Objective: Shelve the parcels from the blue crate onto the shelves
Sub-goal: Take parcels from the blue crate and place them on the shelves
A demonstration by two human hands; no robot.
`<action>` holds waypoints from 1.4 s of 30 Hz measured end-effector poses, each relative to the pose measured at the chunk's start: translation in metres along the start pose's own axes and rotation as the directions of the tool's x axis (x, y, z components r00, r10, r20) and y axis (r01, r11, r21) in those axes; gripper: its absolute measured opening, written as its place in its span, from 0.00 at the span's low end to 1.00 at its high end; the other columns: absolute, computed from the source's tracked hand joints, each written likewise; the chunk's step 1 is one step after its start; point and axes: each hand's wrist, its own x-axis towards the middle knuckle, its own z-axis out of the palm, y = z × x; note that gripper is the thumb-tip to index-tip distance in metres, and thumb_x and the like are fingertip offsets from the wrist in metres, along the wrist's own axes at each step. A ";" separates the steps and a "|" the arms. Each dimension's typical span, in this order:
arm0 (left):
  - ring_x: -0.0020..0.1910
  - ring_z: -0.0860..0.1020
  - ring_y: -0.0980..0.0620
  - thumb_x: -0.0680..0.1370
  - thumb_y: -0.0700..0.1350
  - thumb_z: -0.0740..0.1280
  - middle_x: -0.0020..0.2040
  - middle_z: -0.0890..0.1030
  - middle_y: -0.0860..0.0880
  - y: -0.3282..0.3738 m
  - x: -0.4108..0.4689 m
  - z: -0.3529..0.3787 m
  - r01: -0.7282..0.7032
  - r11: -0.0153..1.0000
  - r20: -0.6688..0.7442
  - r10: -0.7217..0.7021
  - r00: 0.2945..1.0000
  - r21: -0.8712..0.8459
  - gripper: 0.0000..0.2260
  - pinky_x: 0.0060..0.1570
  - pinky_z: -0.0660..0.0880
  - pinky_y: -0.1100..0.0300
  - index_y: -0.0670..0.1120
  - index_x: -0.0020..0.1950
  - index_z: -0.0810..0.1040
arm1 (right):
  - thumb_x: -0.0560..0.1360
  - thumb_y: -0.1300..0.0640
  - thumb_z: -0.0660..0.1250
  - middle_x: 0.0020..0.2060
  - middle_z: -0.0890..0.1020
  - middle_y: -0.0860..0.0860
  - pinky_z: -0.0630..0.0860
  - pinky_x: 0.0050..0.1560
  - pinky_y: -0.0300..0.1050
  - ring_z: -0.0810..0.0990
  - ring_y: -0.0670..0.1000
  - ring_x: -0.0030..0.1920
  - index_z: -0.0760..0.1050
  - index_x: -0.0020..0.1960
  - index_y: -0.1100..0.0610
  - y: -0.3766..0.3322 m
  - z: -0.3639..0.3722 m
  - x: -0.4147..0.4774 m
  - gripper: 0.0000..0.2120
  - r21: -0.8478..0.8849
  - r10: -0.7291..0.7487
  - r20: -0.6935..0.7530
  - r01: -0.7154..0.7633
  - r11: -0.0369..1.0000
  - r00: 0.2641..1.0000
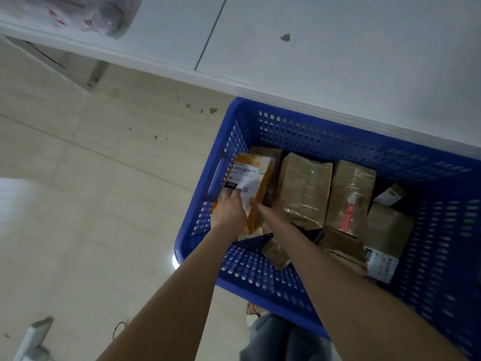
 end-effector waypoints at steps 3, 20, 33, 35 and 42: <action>0.69 0.66 0.43 0.80 0.40 0.57 0.72 0.61 0.45 -0.009 0.029 0.012 -0.021 1.000 -0.036 0.020 0.999 -0.019 0.23 0.62 0.71 0.45 0.46 0.75 0.58 | 0.69 0.43 0.74 0.68 0.73 0.51 0.71 0.59 0.47 0.73 0.54 0.66 0.63 0.74 0.55 0.007 0.011 0.029 0.39 0.173 0.054 0.046 -0.061 0.983 0.998; 0.61 0.73 0.42 0.82 0.44 0.53 0.67 0.69 0.44 -0.012 0.039 -0.003 -0.015 0.949 -0.128 -0.027 0.991 -0.315 0.18 0.56 0.74 0.46 0.46 0.72 0.65 | 0.59 0.44 0.80 0.54 0.83 0.53 0.81 0.43 0.47 0.83 0.53 0.50 0.71 0.67 0.55 0.000 0.002 0.039 0.41 0.241 0.002 0.044 -0.012 0.970 0.999; 0.66 0.71 0.44 0.76 0.62 0.62 0.70 0.70 0.46 0.054 -0.119 -0.188 0.276 0.470 0.249 -0.121 0.961 -0.838 0.31 0.64 0.69 0.45 0.50 0.75 0.61 | 0.74 0.50 0.69 0.54 0.78 0.51 0.75 0.38 0.51 0.77 0.55 0.50 0.67 0.68 0.46 -0.110 -0.078 -0.222 0.25 0.138 -0.025 0.153 0.003 0.990 0.988; 0.59 0.77 0.44 0.75 0.63 0.63 0.63 0.77 0.45 0.065 -0.142 -0.219 0.284 0.449 0.286 -0.066 0.956 -0.847 0.29 0.60 0.73 0.42 0.51 0.71 0.65 | 0.69 0.47 0.73 0.59 0.76 0.52 0.75 0.51 0.64 0.74 0.59 0.58 0.67 0.67 0.43 -0.125 -0.082 -0.253 0.29 0.152 -0.024 0.181 -0.004 0.988 0.983; 0.51 0.82 0.43 0.73 0.65 0.63 0.52 0.84 0.47 0.084 -0.227 -0.286 0.335 0.432 0.386 0.033 0.922 -0.837 0.23 0.54 0.76 0.40 0.54 0.62 0.74 | 0.64 0.37 0.74 0.57 0.80 0.54 0.72 0.61 0.65 0.77 0.60 0.58 0.75 0.61 0.52 -0.174 -0.092 -0.353 0.31 0.126 -0.014 0.224 -0.015 0.992 0.974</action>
